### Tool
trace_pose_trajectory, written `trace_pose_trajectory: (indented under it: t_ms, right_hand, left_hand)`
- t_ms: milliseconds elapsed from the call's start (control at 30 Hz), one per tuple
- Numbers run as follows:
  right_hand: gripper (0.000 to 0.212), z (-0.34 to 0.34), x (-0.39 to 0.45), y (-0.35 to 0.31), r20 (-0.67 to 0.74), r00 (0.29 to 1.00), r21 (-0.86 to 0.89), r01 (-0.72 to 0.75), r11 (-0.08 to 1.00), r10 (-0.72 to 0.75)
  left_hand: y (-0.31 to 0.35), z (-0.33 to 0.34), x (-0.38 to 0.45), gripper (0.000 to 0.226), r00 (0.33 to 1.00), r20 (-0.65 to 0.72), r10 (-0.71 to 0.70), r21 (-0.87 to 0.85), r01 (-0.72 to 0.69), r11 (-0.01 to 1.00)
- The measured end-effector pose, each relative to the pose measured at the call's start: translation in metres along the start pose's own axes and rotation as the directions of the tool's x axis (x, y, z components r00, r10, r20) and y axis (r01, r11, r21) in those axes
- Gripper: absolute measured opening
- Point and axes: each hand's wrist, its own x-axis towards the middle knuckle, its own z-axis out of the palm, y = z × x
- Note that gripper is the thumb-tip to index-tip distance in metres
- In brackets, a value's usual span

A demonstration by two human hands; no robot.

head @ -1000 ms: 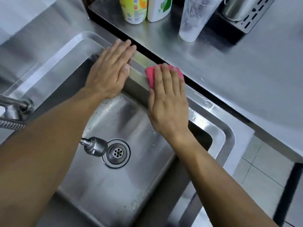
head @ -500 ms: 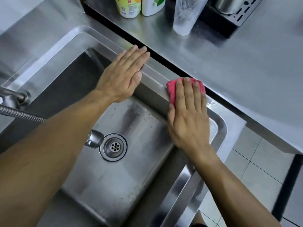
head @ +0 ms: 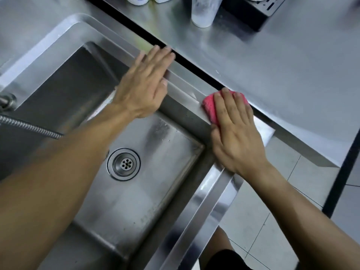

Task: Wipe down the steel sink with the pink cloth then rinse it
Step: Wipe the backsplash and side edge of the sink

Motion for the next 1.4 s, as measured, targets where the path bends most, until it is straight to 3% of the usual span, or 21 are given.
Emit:
trace_pose_trajectory:
  t_ms: [167, 267, 433, 600, 667, 800, 833, 933, 1033, 1100, 1200, 1267, 1400]
  right_hand:
    - [0.059, 0.012, 0.054, -0.015, -0.014, 0.987, -0.013, 0.158, 0.987, -0.158]
    - [0.059, 0.002, 0.029, 0.011, 0.045, 0.972, -0.007, 0.233, 0.972, -0.233]
    - [0.059, -0.027, -0.023, 0.052, 0.156, 0.973, 0.117, 0.15, 0.982, -0.168]
    - [0.059, -0.019, -0.007, 0.036, 0.059, 0.996, 0.148, 0.065, 0.987, -0.074]
    - [0.06, -0.018, -0.045, 0.031, 0.088, 0.975, 0.162, 0.189, 0.969, -0.205]
    - [0.055, -0.023, -0.081, 0.046, 0.174, 0.838, 0.235, 0.475, 0.848, -0.517]
    - [0.054, -0.023, -0.07, 0.057, 0.157, 0.845, 0.234, 0.472, 0.85, -0.512]
    - [0.054, -0.026, -0.036, 0.092, 0.061, 0.951, 0.172, 0.289, 0.942, -0.303]
    - [0.055, -0.019, -0.054, 0.064, -0.019, 0.992, 0.232, 0.128, 0.964, -0.127]
    - [0.057, -0.012, -0.089, 0.031, 0.016, 0.962, 0.261, 0.259, 0.93, -0.272]
    - [0.052, -0.014, -0.103, 0.038, 0.103, 0.824, 0.245, 0.522, 0.817, -0.558]
    - [0.051, -0.017, -0.075, 0.068, 0.095, 0.841, 0.211, 0.505, 0.837, -0.532]
    - [0.052, -0.019, -0.047, 0.073, 0.001, 0.968, 0.209, 0.247, 0.946, -0.252]
  left_hand:
    - [0.032, 0.02, -0.003, 0.059, 0.996, -0.066, 0.053, 0.013, -0.053, 0.999]
    - [0.031, 0.022, 0.0, 0.058, 0.997, -0.079, 0.027, 0.009, -0.027, 1.0]
    - [0.036, 0.026, 0.001, 0.06, 0.998, -0.063, -0.021, 0.028, 0.023, 0.999]
    - [0.072, 0.025, -0.002, 0.064, 0.997, -0.014, -0.073, -0.006, 0.073, 0.997]
    - [0.089, 0.031, -0.005, 0.063, 0.999, 0.011, -0.035, 0.017, 0.035, 0.999]
    - [0.097, 0.034, -0.005, 0.06, 0.998, 0.014, -0.062, 0.072, 0.061, 0.996]
    - [0.096, 0.033, -0.006, 0.06, 0.998, 0.016, -0.066, 0.08, 0.064, 0.995]
    - [0.099, 0.032, -0.008, 0.06, 0.997, 0.029, -0.071, 0.103, 0.068, 0.992]
    - [0.105, 0.033, -0.008, 0.062, 0.994, 0.014, -0.109, 0.111, 0.107, 0.988]
    - [0.109, 0.033, -0.01, 0.063, 0.991, 0.001, -0.135, 0.103, 0.134, 0.986]
    - [0.111, 0.032, -0.01, 0.063, 0.99, 0.008, -0.14, 0.1, 0.139, 0.985]
    - [0.112, 0.032, -0.011, 0.063, 0.989, 0.011, -0.149, 0.102, 0.147, 0.984]
    - [0.116, 0.034, -0.013, 0.062, 0.984, -0.024, -0.175, 0.095, 0.176, 0.98]
